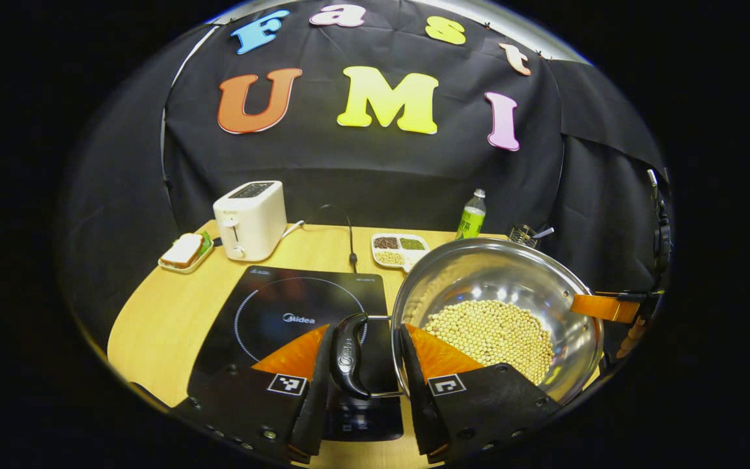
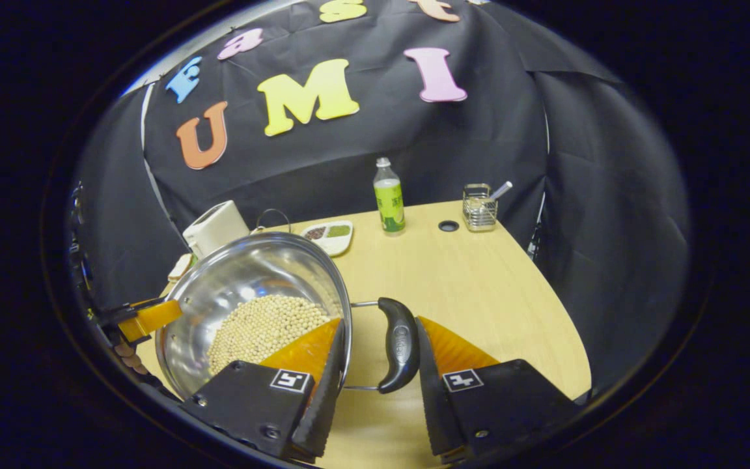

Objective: First push the handle of the pot to place it horizontally, then grasp the pot with both hands and set it on the induction cooktop.

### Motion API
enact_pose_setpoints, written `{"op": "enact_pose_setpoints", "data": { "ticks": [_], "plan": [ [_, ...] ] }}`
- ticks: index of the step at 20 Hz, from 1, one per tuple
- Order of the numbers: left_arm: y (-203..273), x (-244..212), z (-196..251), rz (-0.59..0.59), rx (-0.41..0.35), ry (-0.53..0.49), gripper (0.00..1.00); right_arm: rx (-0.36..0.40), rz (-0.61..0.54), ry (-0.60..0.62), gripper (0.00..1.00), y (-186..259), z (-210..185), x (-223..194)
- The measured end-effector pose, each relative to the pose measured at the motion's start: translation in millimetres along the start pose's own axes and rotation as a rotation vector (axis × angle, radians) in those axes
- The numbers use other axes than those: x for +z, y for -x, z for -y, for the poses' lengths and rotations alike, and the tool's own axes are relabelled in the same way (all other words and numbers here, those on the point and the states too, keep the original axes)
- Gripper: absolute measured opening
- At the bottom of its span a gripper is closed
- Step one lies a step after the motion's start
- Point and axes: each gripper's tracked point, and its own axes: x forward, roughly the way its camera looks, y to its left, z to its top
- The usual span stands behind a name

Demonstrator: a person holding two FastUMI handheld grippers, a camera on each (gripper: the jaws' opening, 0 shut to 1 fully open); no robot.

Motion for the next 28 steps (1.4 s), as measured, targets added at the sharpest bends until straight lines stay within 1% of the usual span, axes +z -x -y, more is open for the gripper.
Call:
{"op": "enact_pose_setpoints", "data": {
  "ticks": [2, 6, 12, 17, 20, 23, 28],
  "plan": [
    [13, 6, -13, 0.011, 0.016, 0.009, 0.53, 0.017, 0.007, 0.009, 0.6, 5, -18, 5],
    [24, 19, -45, 0.033, 0.052, 0.016, 0.53, 0.047, 0.016, 0.036, 0.6, 4, -55, 15],
    [32, 44, -95, 0.063, 0.121, 0.012, 0.53, 0.104, 0.011, 0.056, 0.6, -13, -111, 34],
    [32, 72, -128, 0.099, 0.169, 0.005, 0.53, 0.141, 0.017, 0.069, 0.6, -29, -150, 60],
    [20, 79, -150, 0.106, 0.187, 0.008, 0.53, 0.153, 0.005, 0.082, 0.6, -49, -170, 65],
    [2, 68, -171, 0.074, 0.193, 0.028, 0.53, 0.153, -0.024, 0.083, 0.6, -74, -185, 63],
    [-32, 50, -203, 0.038, 0.214, 0.034, 0.53, 0.16, -0.103, 0.07, 0.6, -123, -206, 37]
  ]
}}
